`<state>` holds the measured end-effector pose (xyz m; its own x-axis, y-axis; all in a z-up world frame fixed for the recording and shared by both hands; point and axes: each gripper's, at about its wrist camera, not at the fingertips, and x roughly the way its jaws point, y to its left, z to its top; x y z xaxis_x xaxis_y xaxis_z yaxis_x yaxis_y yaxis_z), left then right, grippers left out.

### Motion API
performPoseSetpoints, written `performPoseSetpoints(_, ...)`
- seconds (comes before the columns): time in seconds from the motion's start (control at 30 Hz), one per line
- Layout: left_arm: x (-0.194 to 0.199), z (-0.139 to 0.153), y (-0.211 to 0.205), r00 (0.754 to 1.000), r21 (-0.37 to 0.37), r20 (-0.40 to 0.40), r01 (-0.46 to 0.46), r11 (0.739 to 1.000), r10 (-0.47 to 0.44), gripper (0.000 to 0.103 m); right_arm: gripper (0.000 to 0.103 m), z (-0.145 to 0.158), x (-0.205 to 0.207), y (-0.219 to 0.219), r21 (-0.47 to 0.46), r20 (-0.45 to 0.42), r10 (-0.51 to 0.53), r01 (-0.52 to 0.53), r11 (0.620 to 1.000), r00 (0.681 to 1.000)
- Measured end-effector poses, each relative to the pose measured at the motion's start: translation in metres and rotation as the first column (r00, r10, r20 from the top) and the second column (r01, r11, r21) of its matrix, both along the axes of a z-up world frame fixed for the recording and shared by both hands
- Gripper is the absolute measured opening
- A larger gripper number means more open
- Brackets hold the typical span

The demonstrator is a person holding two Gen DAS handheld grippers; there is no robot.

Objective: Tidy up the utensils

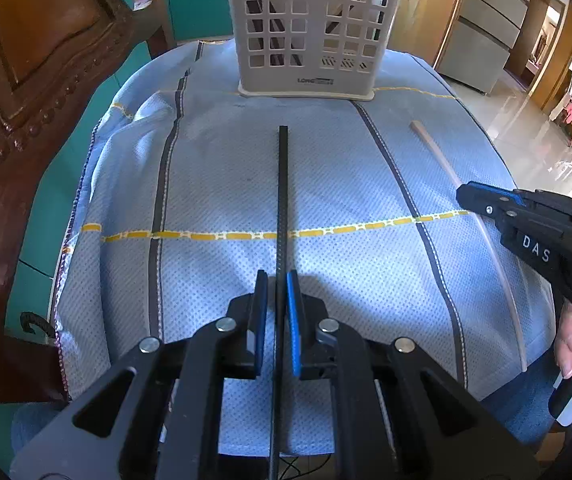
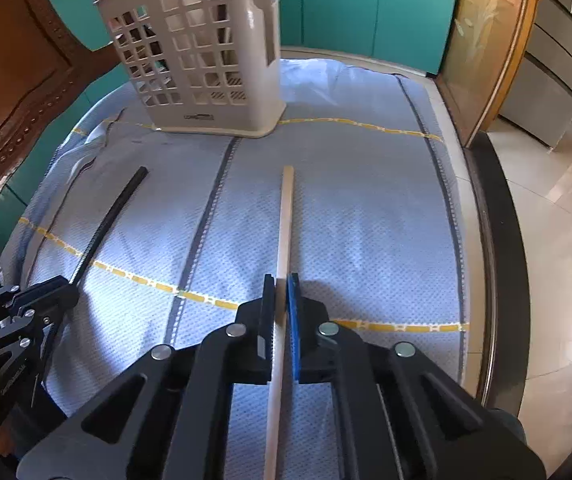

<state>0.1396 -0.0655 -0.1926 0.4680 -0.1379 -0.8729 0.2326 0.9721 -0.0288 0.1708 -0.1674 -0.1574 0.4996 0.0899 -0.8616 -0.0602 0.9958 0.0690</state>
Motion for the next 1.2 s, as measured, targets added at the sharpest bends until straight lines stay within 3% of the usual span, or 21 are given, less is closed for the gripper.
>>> performPoseSetpoints(0.13, 0.000, 0.000, 0.002, 1.000, -0.004, -0.006, -0.009, 1.000, 0.009, 0.012, 0.006, 0.003, -0.004, 0.000, 0.026, 0.017, 0.013, -0.013, 1.000, 1.000)
performPoseSetpoints(0.27, 0.002, 0.004, 0.006, 1.000, -0.013, -0.004, -0.026, 1.000, 0.026, 0.017, 0.007, 0.007, -0.001, -0.010, 0.029, 0.026, -0.050, 0.050, 0.998, 0.998)
performPoseSetpoints(0.4, 0.007, 0.010, 0.009, 0.999, -0.021, 0.008, -0.034, 0.999, 0.034, 0.022, 0.024, 0.005, 0.002, -0.021, 0.066, -0.004, -0.077, 0.077, 0.995, 0.997)
performPoseSetpoints(0.6, 0.030, 0.021, -0.005, 1.000, -0.031, 0.025, -0.004, 1.000, 0.005, 0.023, 0.034, 0.009, 0.000, -0.019, 0.046, 0.009, -0.057, 0.056, 0.997, 0.998)
performPoseSetpoints(0.73, 0.054, 0.023, -0.018, 0.999, 0.001, 0.033, -0.004, 1.000, 0.004, 0.023, 0.035, 0.007, 0.008, -0.012, 0.004, 0.003, -0.041, 0.041, 0.999, 0.999)
performPoseSetpoints(0.87, 0.078, 0.014, -0.024, 0.999, 0.078, 0.019, -0.034, 0.996, 0.032, 0.023, 0.034, 0.000, 0.022, -0.005, -0.052, -0.009, -0.024, 0.024, 0.998, 1.000)
performPoseSetpoints(1.2, 0.092, 0.004, -0.026, 0.999, 0.076, -0.015, -0.045, 0.996, 0.046, 0.026, 0.035, -0.005, 0.044, 0.004, -0.070, 0.001, -0.019, 0.019, 0.997, 1.000)
